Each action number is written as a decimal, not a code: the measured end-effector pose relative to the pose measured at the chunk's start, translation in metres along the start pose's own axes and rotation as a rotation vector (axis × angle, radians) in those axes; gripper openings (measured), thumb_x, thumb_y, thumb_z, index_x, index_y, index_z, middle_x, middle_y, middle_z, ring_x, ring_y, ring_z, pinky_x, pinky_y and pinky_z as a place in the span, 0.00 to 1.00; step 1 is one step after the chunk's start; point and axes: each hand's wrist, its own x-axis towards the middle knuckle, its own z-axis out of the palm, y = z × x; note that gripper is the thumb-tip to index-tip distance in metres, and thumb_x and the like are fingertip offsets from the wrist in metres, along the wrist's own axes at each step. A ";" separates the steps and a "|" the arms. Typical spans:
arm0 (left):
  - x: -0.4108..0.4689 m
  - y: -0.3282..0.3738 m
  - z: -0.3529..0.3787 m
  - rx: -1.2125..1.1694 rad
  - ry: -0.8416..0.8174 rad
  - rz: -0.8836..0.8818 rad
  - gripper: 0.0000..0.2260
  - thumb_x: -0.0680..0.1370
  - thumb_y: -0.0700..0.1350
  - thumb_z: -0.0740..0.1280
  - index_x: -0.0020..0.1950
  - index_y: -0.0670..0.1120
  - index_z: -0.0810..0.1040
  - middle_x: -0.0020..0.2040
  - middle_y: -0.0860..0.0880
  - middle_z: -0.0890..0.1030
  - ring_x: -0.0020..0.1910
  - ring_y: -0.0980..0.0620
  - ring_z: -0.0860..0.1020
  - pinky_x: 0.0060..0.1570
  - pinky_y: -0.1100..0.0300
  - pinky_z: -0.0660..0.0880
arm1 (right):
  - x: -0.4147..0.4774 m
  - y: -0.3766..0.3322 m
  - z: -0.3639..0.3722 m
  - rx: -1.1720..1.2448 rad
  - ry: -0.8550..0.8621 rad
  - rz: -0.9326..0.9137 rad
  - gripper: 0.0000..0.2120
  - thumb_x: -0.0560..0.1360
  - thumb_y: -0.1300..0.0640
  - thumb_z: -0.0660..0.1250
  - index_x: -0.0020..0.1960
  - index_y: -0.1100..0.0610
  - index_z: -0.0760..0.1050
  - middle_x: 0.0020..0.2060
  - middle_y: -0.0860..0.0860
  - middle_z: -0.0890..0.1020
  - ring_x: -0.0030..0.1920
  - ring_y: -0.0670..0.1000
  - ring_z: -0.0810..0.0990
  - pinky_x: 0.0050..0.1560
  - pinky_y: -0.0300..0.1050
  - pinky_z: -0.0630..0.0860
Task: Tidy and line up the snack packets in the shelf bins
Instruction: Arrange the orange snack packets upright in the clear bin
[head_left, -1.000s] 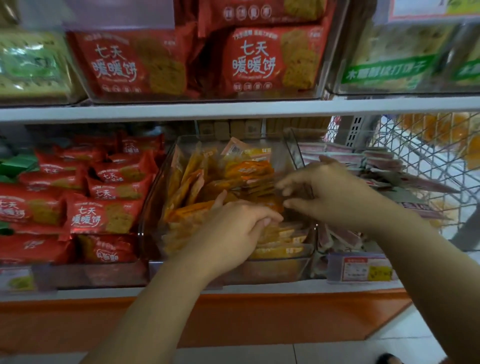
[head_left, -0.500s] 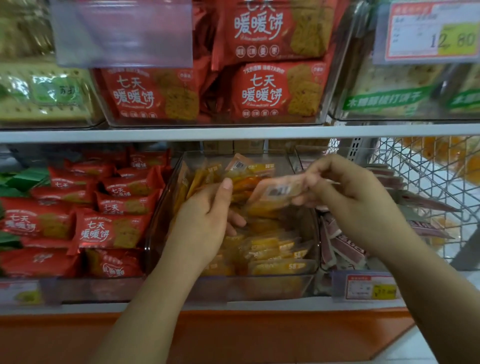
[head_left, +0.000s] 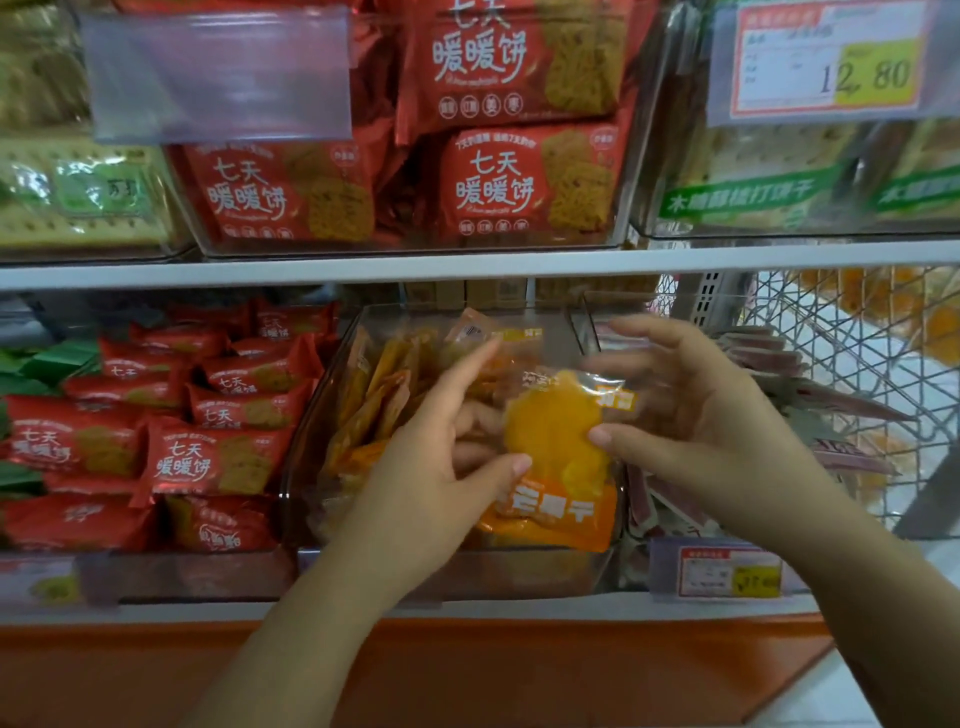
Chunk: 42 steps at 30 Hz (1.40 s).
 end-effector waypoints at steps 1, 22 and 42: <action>-0.002 -0.001 0.001 0.055 -0.005 0.028 0.33 0.75 0.38 0.69 0.65 0.71 0.60 0.46 0.57 0.79 0.45 0.57 0.82 0.45 0.61 0.79 | -0.001 -0.002 0.002 -0.067 -0.017 -0.029 0.23 0.66 0.56 0.72 0.57 0.42 0.71 0.50 0.39 0.81 0.44 0.46 0.82 0.45 0.43 0.81; -0.010 -0.010 -0.013 0.558 -0.161 0.134 0.07 0.73 0.53 0.70 0.49 0.54 0.82 0.44 0.59 0.80 0.47 0.61 0.77 0.46 0.66 0.73 | -0.014 0.020 0.011 -0.853 -0.272 -0.316 0.14 0.66 0.52 0.71 0.52 0.45 0.79 0.39 0.40 0.82 0.33 0.42 0.77 0.46 0.36 0.65; -0.001 -0.030 -0.009 0.965 -0.076 0.084 0.14 0.79 0.49 0.62 0.64 0.57 0.76 0.64 0.60 0.73 0.59 0.57 0.75 0.60 0.55 0.69 | -0.010 0.031 0.012 -0.910 -0.162 -0.263 0.12 0.72 0.43 0.60 0.48 0.43 0.80 0.41 0.38 0.81 0.45 0.44 0.77 0.55 0.43 0.62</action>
